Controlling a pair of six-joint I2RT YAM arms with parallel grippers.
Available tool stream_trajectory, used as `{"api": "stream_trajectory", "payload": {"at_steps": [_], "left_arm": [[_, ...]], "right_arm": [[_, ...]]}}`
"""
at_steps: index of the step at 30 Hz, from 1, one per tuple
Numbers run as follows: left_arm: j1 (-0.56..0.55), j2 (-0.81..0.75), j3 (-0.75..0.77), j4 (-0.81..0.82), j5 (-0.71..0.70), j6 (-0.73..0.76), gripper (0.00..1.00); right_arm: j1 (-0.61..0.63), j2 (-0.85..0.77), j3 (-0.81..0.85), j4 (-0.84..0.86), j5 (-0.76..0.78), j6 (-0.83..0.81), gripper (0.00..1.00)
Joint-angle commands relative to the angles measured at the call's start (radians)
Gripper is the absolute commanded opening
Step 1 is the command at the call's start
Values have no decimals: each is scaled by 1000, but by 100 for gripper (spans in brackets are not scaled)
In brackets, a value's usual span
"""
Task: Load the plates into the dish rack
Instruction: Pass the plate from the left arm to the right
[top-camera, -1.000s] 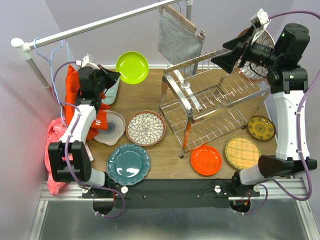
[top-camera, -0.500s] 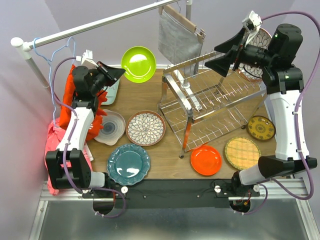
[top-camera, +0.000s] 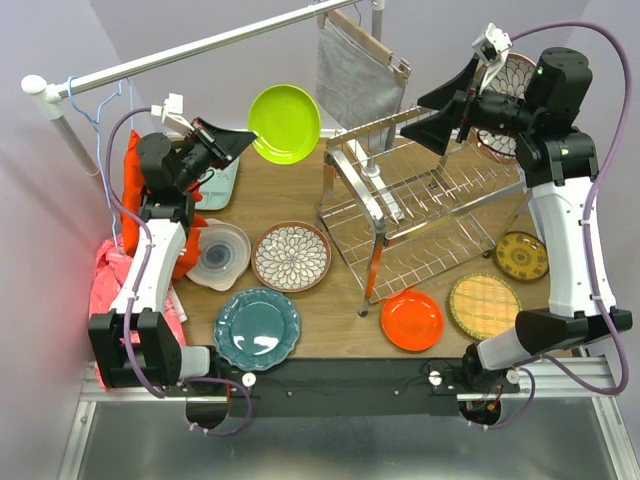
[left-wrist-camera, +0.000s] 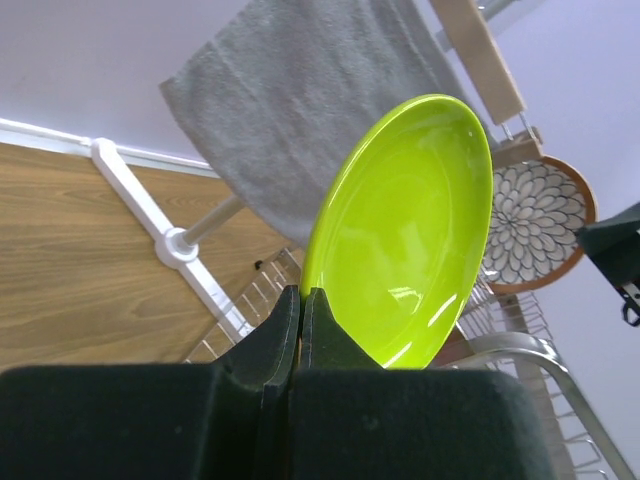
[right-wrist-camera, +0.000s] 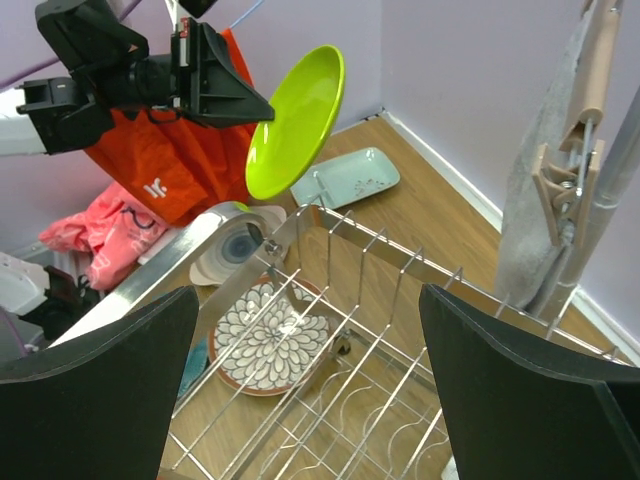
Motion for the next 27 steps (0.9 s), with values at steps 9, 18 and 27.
{"api": "stream_trajectory", "payload": {"at_steps": [9,18,27], "left_arm": [[-31,-84,55,134,106,-104,0],[-103,-87,107,138,54,-126,0],[-153,-90,112,117,-6,-110,0]], "right_arm": [[105,68,30,107,58,251,100],[234,155,171,61,253,287,99],[314,181,241,10,338,280,96]]}}
